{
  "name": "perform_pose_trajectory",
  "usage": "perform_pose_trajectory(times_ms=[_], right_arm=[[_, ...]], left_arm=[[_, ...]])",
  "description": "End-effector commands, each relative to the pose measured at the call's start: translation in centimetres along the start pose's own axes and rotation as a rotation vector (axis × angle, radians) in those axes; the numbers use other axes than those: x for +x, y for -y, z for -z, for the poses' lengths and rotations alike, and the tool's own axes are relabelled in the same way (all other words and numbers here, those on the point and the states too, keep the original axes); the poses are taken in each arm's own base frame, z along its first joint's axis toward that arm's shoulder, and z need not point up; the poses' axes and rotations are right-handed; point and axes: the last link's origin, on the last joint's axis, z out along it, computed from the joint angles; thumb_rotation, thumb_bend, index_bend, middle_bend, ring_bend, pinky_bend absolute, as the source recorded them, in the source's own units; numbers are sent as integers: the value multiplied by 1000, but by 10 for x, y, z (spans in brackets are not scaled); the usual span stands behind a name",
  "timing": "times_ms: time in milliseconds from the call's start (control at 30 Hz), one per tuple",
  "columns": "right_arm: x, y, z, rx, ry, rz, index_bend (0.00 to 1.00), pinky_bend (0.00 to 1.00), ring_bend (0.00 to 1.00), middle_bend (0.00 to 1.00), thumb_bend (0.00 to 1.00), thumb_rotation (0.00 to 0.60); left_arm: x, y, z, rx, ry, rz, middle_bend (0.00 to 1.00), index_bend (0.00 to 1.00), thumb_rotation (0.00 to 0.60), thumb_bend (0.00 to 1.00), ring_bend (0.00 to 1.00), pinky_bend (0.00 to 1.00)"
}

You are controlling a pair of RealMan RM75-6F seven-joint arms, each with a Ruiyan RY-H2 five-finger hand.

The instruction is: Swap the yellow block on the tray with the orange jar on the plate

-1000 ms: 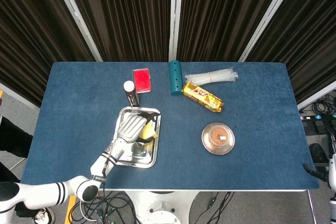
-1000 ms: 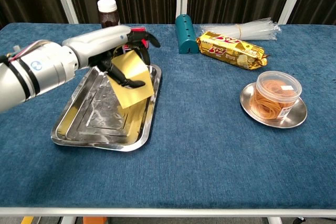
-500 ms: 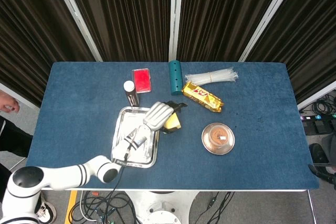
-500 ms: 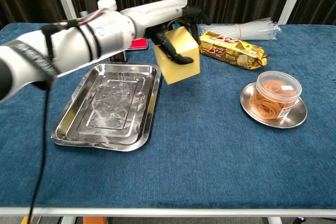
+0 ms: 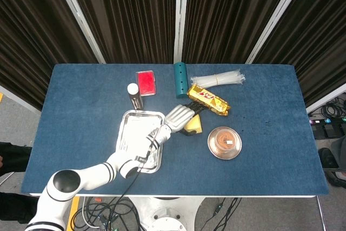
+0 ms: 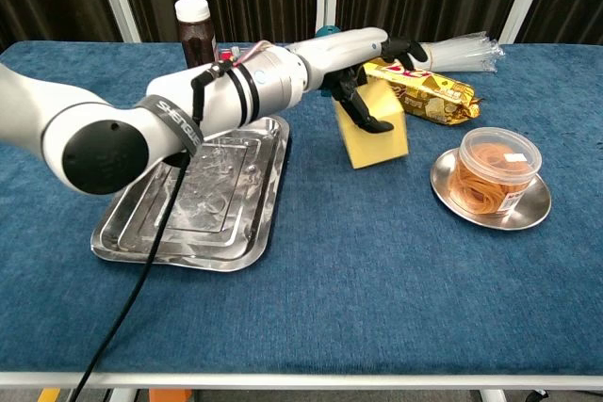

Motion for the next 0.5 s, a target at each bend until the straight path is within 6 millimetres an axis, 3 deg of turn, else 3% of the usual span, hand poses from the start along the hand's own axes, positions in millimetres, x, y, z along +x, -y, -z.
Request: perform_pose_trajectory(times_ms=[33,167,267,400,500], right_arm=[[0,0,0,1,-2,-1,0,0,0,0,9,600],[0,0,0,4,-1,-3,0,0,0,0,9,600],[-1,1,0,9,10,1,0,0,0,0,9,600],[-9,6,-1,27,64,23,0,0,0,0,9,600],[-17,15,-4,51,111,47,0,0,0,0,9,600]], left_arm=[[-9,-3,-2,-28,11,-16,61,83,600,159,33,269],[-3,9,5,-19,-19,-33,53,77,600,147,24,250],[8,26,26,1,-66,-51,53,77,600,145,22,240],[23,58,79,87,-109,-86,53,77,600,144,14,230],[34,74,130,173,-125,-103,53,77,600,144,5,210]])
